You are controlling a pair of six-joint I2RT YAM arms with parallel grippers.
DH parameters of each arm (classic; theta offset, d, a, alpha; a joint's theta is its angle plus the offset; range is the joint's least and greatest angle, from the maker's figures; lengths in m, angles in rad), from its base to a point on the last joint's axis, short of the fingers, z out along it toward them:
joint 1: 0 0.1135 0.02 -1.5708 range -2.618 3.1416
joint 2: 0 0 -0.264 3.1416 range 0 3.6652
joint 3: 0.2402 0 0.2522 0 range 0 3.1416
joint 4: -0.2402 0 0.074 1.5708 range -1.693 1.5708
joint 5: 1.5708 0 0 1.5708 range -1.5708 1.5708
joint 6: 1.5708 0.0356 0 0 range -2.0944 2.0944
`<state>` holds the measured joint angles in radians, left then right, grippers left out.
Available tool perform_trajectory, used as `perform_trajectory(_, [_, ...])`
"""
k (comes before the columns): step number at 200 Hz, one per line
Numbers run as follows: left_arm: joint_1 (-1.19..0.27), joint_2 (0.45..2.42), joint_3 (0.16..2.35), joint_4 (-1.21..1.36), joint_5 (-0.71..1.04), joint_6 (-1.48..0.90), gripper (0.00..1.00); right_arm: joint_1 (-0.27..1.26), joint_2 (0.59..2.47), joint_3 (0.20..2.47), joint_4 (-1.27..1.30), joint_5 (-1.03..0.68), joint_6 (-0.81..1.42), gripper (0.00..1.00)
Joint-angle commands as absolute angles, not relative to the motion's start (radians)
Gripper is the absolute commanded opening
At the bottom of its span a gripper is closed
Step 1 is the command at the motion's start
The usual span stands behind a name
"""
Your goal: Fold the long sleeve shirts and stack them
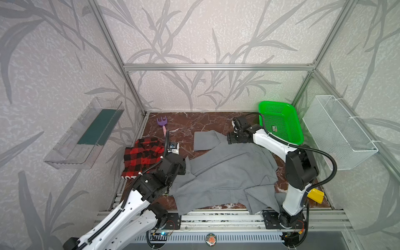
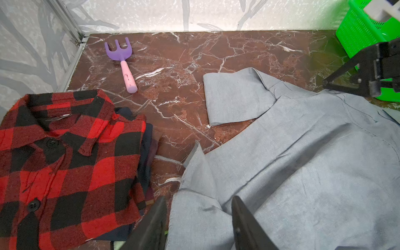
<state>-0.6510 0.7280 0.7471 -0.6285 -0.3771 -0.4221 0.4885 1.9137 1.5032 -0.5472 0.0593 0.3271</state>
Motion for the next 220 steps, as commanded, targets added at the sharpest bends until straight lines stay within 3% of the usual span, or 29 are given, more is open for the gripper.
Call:
perform_trajectory(1, [-0.645,0.712,0.770,-0.661,-0.373,-0.430,0.49,0.468,2.011,1.579,-0.698,0.095,0.284,0.85])
perform_trajectory(61, [-0.641,0.699,0.757,-0.661,-0.368,-0.418,0.49,0.466,2.119,1.630,-0.689,0.094,0.227,0.85])
perform_trajectory(91, [-0.641,0.697,0.755,-0.661,-0.368,-0.413,0.49,0.465,2.159,1.647,-0.707,0.072,0.206,0.78])
perform_trajectory(105, [-0.641,0.693,0.755,-0.663,-0.369,-0.413,0.49,0.465,2.163,1.637,-0.706,0.057,0.202,0.71])
perform_trajectory(148, [-0.641,0.686,0.752,-0.667,-0.369,-0.408,0.49,0.457,2.143,1.608,-0.693,0.007,0.209,0.28])
perform_trajectory(185, [-0.640,0.688,0.754,-0.667,-0.368,-0.408,0.49,0.457,2.029,1.592,-0.668,-0.054,0.215,0.00])
perform_trajectory(220, [-0.639,0.696,0.755,-0.666,-0.362,-0.411,0.49,0.458,1.885,1.598,-0.662,-0.089,0.220,0.00])
